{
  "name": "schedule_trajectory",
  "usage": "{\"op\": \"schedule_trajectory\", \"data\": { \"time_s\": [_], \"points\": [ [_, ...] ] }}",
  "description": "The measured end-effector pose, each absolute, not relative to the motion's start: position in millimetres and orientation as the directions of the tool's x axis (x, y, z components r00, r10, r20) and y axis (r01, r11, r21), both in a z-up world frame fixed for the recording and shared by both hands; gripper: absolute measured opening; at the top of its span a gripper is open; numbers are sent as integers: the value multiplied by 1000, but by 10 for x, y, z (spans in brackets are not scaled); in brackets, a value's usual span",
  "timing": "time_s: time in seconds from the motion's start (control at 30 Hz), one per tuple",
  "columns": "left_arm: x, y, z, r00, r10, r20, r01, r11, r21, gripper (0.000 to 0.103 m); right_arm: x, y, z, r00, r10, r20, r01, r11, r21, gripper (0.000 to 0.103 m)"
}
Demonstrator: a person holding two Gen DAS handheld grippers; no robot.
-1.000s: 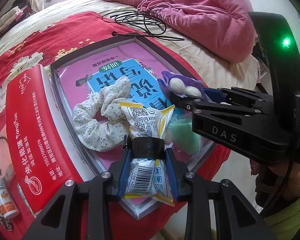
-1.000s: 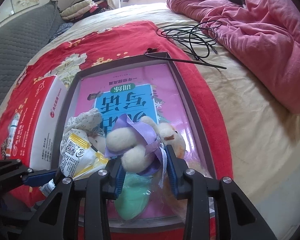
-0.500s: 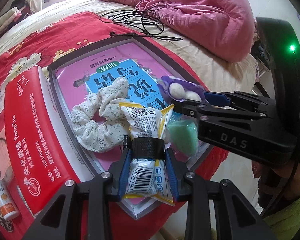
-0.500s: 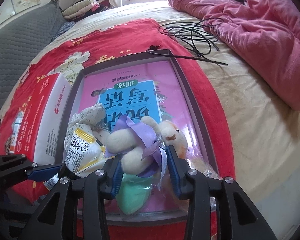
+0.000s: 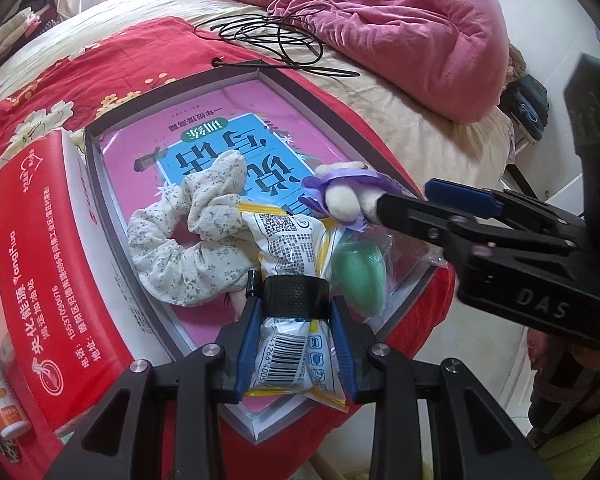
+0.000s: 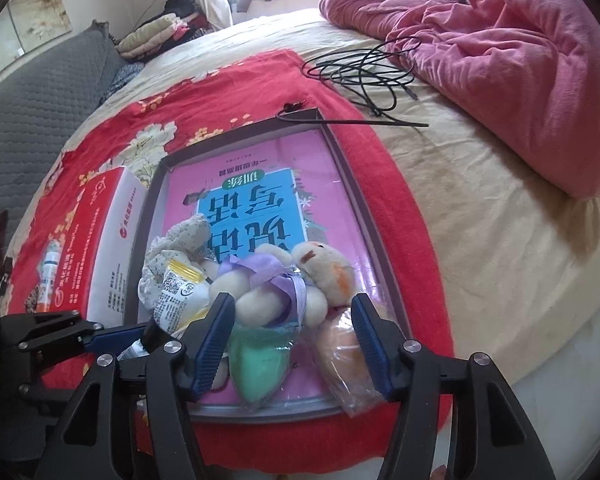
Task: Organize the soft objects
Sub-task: 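Open the left gripper to release the snack packet onto the tray, then withdraw both open grippers up and away from the tray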
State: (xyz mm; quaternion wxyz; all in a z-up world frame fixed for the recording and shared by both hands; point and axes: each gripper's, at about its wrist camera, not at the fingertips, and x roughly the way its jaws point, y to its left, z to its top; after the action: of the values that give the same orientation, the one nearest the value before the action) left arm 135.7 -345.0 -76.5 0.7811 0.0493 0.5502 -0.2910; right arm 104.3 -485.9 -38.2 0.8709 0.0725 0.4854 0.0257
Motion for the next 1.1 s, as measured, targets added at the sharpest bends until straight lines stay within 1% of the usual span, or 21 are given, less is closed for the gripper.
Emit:
{"op": "schedule_trajectory", "data": {
  "time_s": [0.1,0.33,0.37,0.47,0.53,0.67,0.8,1.1],
  "points": [
    [1370,-3431,-753,222,-417,-881,502,824,-263,35,996,-4901,-336,537,103,-837,39,988,147,63],
    [1372,-3432,-683,244,-415,-876,508,824,-249,35,921,-4946,-259,551,87,-830,63,987,145,63],
    [1366,-3430,-669,246,-416,-875,509,824,-249,37,913,-4953,-245,553,84,-829,66,987,144,63],
    [1341,-3438,-633,265,-400,-877,522,825,-219,48,892,-4959,-201,561,82,-824,69,987,146,63],
    [1343,-3454,-666,276,-355,-893,528,832,-168,48,882,-4964,-170,566,81,-820,70,987,146,63],
    [1354,-3404,-690,288,-344,-894,523,838,-154,48,856,-4955,-107,581,79,-810,71,987,147,63],
    [1372,-3420,-657,338,-297,-893,528,845,-81,49,855,-4960,-74,590,85,-803,74,984,159,63],
    [1480,-3373,-667,334,-281,-900,501,862,-83,51,874,-4901,-66,582,85,-809,62,987,148,63]
  ]
}}
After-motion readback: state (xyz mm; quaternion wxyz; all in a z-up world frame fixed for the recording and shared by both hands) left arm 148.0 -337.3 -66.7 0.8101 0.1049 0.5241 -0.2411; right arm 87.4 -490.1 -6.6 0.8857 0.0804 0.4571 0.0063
